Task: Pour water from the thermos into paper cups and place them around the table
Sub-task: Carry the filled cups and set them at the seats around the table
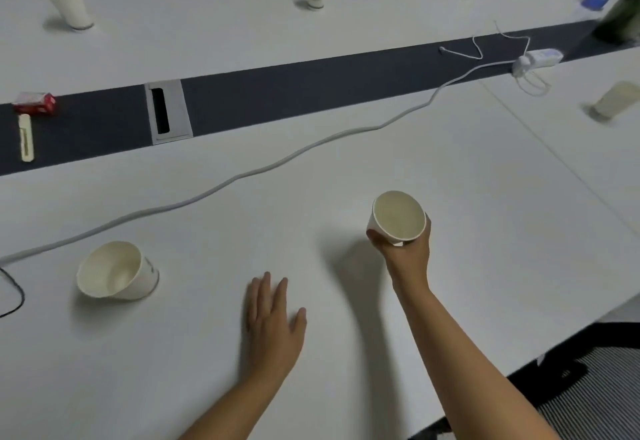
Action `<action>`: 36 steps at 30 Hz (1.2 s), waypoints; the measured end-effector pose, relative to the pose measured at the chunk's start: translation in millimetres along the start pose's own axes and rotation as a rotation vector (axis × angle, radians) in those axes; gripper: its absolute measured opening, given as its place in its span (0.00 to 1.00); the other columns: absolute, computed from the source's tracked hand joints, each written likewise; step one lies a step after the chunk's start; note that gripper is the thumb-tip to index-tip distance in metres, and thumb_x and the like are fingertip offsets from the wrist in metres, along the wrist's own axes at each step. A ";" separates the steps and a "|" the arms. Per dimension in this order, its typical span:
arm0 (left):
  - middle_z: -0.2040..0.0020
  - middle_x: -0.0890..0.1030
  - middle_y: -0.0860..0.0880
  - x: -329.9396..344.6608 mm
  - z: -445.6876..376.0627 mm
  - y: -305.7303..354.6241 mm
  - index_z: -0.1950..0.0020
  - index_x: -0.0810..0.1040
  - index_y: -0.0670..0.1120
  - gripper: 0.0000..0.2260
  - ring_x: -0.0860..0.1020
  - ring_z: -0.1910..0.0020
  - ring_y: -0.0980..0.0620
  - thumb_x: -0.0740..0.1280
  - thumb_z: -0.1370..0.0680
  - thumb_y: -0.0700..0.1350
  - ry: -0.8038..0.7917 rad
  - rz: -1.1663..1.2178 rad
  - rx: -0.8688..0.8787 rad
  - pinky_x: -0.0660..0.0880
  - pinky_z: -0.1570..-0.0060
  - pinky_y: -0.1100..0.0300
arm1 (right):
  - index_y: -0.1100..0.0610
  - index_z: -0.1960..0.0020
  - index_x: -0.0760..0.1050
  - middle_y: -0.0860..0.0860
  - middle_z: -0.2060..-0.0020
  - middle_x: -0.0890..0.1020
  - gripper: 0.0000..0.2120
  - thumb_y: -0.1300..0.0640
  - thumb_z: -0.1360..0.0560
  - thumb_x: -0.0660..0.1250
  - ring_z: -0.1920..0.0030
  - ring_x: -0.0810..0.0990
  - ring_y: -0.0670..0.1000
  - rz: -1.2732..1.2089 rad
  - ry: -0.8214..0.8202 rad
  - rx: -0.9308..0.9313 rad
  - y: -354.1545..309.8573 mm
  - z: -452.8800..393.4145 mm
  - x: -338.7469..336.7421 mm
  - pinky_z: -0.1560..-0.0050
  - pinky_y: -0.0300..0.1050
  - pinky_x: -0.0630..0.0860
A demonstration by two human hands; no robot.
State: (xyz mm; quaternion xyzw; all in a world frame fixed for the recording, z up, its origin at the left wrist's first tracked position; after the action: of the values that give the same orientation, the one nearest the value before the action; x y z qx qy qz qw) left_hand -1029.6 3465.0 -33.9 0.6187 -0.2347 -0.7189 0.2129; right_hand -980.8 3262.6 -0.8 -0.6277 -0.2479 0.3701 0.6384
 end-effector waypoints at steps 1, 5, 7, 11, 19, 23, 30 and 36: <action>0.26 0.58 0.42 5.5 -5.0 8.9 0.30 0.65 0.43 0.23 0.51 0.25 0.43 0.61 0.23 0.50 -0.017 -0.072 0.022 0.49 0.27 0.51 | 0.43 0.44 0.63 0.36 0.52 0.73 0.34 0.58 0.43 0.77 0.52 0.74 0.37 0.005 0.005 -0.008 1.1 -15.4 -9.6 0.55 0.33 0.69; 0.39 0.76 0.37 19.2 -17.3 29.3 0.41 0.77 0.40 0.36 0.74 0.39 0.36 0.36 0.22 0.60 -0.118 -0.308 -0.052 0.70 0.44 0.37 | 0.46 0.43 0.62 0.39 0.52 0.74 0.33 0.64 0.39 0.76 0.52 0.75 0.43 0.061 0.032 -0.013 11.7 -76.1 -55.8 0.53 0.34 0.69; 0.41 0.78 0.37 22.3 -18.4 31.4 0.43 0.79 0.39 0.37 0.76 0.42 0.36 0.35 0.22 0.60 -0.141 -0.359 -0.092 0.72 0.47 0.36 | 0.46 0.42 0.62 0.37 0.53 0.73 0.33 0.63 0.38 0.76 0.53 0.74 0.39 0.079 0.036 0.000 18.3 -103.3 -77.7 0.57 0.28 0.68; 0.39 0.77 0.36 27.2 -19.9 33.2 0.41 0.77 0.38 0.38 0.74 0.40 0.35 0.36 0.22 0.61 -0.141 -0.428 -0.131 0.69 0.45 0.35 | 0.50 0.37 0.62 0.43 0.50 0.73 0.34 0.61 0.38 0.76 0.51 0.73 0.44 0.117 0.038 0.011 29.0 -141.8 -104.7 0.58 0.28 0.65; 0.37 0.74 0.35 28.9 -19.5 38.5 0.40 0.76 0.38 0.39 0.71 0.37 0.33 0.36 0.23 0.63 -0.133 -0.408 -0.177 0.65 0.42 0.34 | 0.51 0.37 0.62 0.42 0.49 0.73 0.34 0.62 0.38 0.75 0.50 0.74 0.43 0.077 -0.006 -0.005 39.5 -174.3 -106.1 0.53 0.33 0.67; 0.37 0.74 0.35 28.2 -19.9 42.4 0.40 0.76 0.38 0.39 0.71 0.37 0.34 0.36 0.23 0.63 -0.111 -0.406 -0.180 0.65 0.41 0.35 | 0.51 0.37 0.62 0.39 0.50 0.73 0.34 0.62 0.37 0.75 0.52 0.73 0.39 0.062 -0.019 -0.002 41.9 -176.6 -101.0 0.55 0.29 0.67; 0.36 0.74 0.36 30.9 -19.1 39.1 0.39 0.76 0.39 0.39 0.70 0.36 0.35 0.36 0.24 0.64 -0.085 -0.399 -0.180 0.64 0.39 0.37 | 0.52 0.36 0.61 0.38 0.50 0.72 0.34 0.61 0.36 0.74 0.53 0.73 0.35 0.073 -0.017 0.013 39.6 -175.1 -98.8 0.59 0.25 0.67; 0.34 0.72 0.37 32.2 -17.7 36.0 0.37 0.74 0.40 0.41 0.68 0.33 0.36 0.35 0.25 0.65 -0.072 -0.392 -0.145 0.61 0.37 0.38 | 0.55 0.35 0.61 0.46 0.46 0.72 0.32 0.59 0.33 0.73 0.49 0.72 0.47 0.121 -0.049 0.014 37.0 -168.7 -98.1 0.52 0.38 0.66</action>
State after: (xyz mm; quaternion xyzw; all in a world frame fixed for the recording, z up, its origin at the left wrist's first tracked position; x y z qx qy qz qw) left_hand -1016.1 3415.7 -39.9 0.6097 -0.0650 -0.7830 0.1045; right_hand -914.2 3079.2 -37.7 -0.6278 -0.2223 0.4249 0.6131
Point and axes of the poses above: each hand's wrist, its own z-axis away from the middle knuckle, its own x-axis out of the palm, y = z × x, the point moved 1 cm from there along -z, towards the middle knuckle
